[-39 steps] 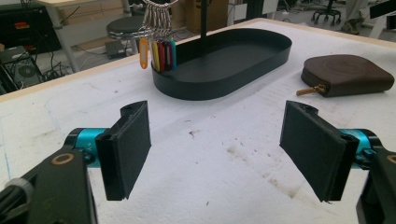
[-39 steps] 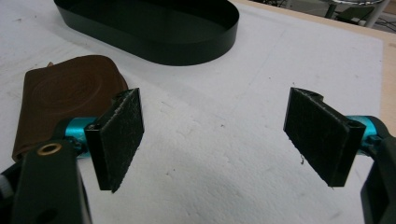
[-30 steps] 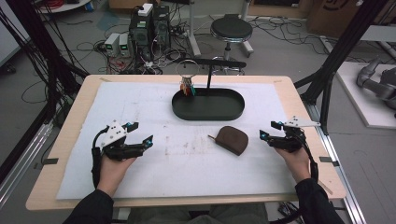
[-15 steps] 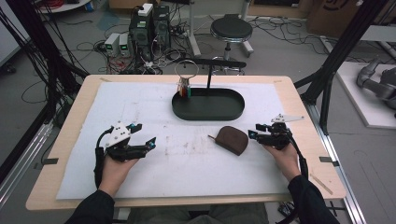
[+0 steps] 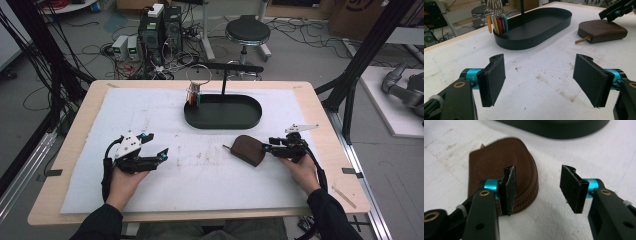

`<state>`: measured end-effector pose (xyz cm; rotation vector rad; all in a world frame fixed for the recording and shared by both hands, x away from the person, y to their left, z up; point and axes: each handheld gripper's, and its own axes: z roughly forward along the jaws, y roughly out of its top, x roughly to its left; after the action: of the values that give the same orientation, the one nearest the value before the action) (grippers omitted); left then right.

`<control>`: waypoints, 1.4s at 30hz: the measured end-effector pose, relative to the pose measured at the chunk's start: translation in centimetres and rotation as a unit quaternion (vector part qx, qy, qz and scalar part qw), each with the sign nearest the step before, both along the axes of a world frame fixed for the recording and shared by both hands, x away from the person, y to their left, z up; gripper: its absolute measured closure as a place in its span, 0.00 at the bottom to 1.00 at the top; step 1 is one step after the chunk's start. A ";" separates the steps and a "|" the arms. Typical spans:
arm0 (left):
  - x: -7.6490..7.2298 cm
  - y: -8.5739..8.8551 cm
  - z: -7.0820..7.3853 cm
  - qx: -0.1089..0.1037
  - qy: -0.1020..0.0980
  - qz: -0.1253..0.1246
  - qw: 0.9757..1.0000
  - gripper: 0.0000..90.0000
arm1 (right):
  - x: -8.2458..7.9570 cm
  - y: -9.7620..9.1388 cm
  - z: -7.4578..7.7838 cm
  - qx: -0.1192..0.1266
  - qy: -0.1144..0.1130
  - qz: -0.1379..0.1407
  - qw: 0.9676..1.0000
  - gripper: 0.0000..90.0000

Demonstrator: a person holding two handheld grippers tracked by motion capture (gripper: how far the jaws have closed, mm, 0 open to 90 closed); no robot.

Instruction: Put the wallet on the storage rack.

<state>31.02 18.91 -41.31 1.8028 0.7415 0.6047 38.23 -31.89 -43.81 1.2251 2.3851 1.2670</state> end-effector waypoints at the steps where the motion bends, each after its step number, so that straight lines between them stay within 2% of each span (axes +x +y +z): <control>1: 0.0 0.0 0.0 0.001 0.000 0.000 1.000 0.29 | 0.2 -0.1 -0.2 0.015 0.017 -0.001 1.000 0.55; 5: 0.0 -0.1 0.0 0.001 0.000 0.000 1.000 0.29 | 0.6 -0.6 -0.6 0.054 0.055 0.007 0.997 0.67; 7: 0.1 -0.2 -0.1 0.001 0.001 -0.001 1.000 0.29 | 0.7 -0.6 -0.6 0.067 0.060 0.026 0.996 0.82; 9: 0.1 -0.3 -0.1 0.003 0.002 -0.001 1.000 0.29 | 0.5 -0.4 -0.4 0.056 0.050 0.031 0.997 0.85; 11: 0.1 -0.5 -0.1 0.004 0.002 -0.004 1.000 0.29 | 0.3 -0.3 -0.2 0.051 0.041 0.032 0.997 0.92; 14: 0.1 -0.6 -0.1 0.006 0.001 -0.006 1.000 0.29 | -0.1 -0.1 0.4 0.043 0.012 0.038 0.998 0.97; 18: 0.2 -0.6 -0.1 0.007 0.002 -0.005 1.000 0.29 | -1.0 0.6 1.7 0.033 -0.044 0.053 0.997 0.98; 20: 0.2 -0.6 -0.1 0.006 0.002 -0.005 1.000 0.29 | -1.6 1.1 2.5 0.028 -0.079 0.065 0.994 0.99; 23: 0.2 -0.6 -0.1 0.006 0.001 -0.006 1.000 0.29 | -2.3 1.6 3.4 0.023 -0.115 0.075 0.990 0.99; 25: 0.2 -0.6 -0.1 0.006 0.001 -0.006 1.000 0.29 | -2.6 1.7 3.6 0.023 -0.121 0.086 0.989 0.99; 28: 0.2 -0.6 -0.2 0.006 0.002 -0.008 1.000 0.29 | -2.7 1.7 3.6 0.023 -0.118 0.096 0.988 0.99; 35: 0.3 -0.9 -0.2 0.005 0.002 -0.013 1.000 0.29 | -3.8 1.9 3.8 0.027 -0.132 0.150 0.979 0.98; 40: 0.5 -1.2 -0.2 0.008 0.002 -0.018 1.000 0.29 | -4.5 1.8 3.5 0.005 -0.135 0.175 0.975 0.95; 42: 0.5 -1.4 -0.2 0.007 0.003 -0.019 1.000 0.29 | -4.8 1.7 3.4 -0.001 -0.140 0.177 0.974 0.95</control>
<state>31.56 17.51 -41.50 1.8286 0.7070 0.5812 33.46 -30.16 -40.44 0.5823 2.4537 1.4213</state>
